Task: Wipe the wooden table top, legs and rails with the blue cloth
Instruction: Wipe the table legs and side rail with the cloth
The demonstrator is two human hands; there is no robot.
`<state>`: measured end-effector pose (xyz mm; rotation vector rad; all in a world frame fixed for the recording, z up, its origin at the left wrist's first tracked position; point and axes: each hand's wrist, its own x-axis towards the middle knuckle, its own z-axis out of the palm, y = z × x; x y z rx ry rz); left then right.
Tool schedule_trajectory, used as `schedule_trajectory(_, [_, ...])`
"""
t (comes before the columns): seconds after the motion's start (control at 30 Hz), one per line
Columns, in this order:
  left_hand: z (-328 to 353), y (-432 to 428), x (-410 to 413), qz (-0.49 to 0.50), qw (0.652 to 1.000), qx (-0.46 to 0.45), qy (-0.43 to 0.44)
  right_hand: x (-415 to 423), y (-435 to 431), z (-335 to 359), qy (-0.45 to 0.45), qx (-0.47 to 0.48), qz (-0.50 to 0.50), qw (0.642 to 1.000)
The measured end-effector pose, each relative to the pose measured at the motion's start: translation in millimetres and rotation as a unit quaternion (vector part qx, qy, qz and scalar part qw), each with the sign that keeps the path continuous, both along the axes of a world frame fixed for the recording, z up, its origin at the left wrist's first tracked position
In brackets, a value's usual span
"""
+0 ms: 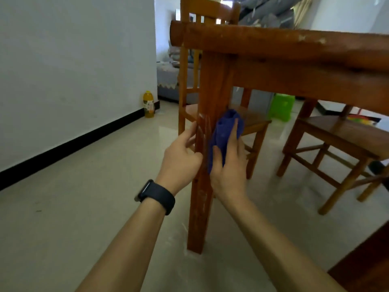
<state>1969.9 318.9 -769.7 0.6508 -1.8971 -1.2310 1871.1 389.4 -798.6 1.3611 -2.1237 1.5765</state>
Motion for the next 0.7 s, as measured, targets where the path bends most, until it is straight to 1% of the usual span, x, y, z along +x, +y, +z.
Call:
schedule_trajectory(0.07, [-9,-4,2,0.000,1.000,0.005,-0.005,-2,6,-32,-0.021,0.040,0.006,0.999])
schedule_trajectory(0.1, [-11,-5,3,-0.004,1.000,0.013,-0.003,-5,13,-44,-0.046,0.081,0.012,0.996])
schedule_trajectory(0.13, [-12,-4,4,-0.009,1.000,0.029,0.002,-8,22,-52,-0.085,0.135,0.019,0.987])
schedule_trajectory(0.17, [-10,-3,5,-0.011,0.999,0.046,0.007,-11,32,-57,-0.127,0.199,0.028,0.971])
schedule_trajectory(0.2, [-6,-1,5,-0.010,0.998,0.059,0.011,-15,42,-61,-0.136,0.256,0.031,0.956])
schedule_trajectory(0.23, [-2,0,6,-0.010,0.998,0.069,0.012,-18,51,-64,-0.104,0.296,0.031,0.949])
schedule_trajectory(0.27, [1,1,6,-0.010,0.997,0.077,0.015,-21,57,-63,-0.067,0.309,0.027,0.948])
schedule_trajectory(0.3, [3,1,6,-0.009,0.996,0.084,0.019,-24,60,-58,-0.035,0.284,0.015,0.958])
schedule_trajectory(0.37, [4,1,6,-0.011,0.995,0.091,0.024,-24,60,-34,0.021,0.194,-0.010,0.981])
schedule_trajectory(0.4, [2,3,5,-0.013,0.995,0.095,0.030,-22,59,-17,0.071,0.143,-0.019,0.987])
schedule_trajectory(0.43, [-1,6,4,-0.016,0.994,0.100,0.038,-20,56,2,0.136,0.097,-0.030,0.986])
schedule_trajectory(0.5, [-8,12,1,-0.015,0.991,0.118,0.056,-18,48,41,0.270,0.030,-0.046,0.961])
schedule_trajectory(0.53, [-11,14,0,-0.010,0.990,0.127,0.063,-20,42,57,0.316,0.028,-0.061,0.946])
schedule_trajectory(0.57, [-13,18,0,-0.005,0.988,0.136,0.067,-22,35,70,0.339,0.044,-0.081,0.936])
schedule_trajectory(0.63, [-17,24,-1,0.004,0.984,0.162,0.072,-25,25,77,0.346,0.107,-0.106,0.926])
schedule_trajectory(0.67, [-19,28,-1,0.003,0.981,0.178,0.074,-26,25,70,0.351,0.151,-0.090,0.920])
schedule_trajectory(0.7, [-21,32,-1,0.002,0.978,0.195,0.071,-28,29,55,0.352,0.208,-0.048,0.912])
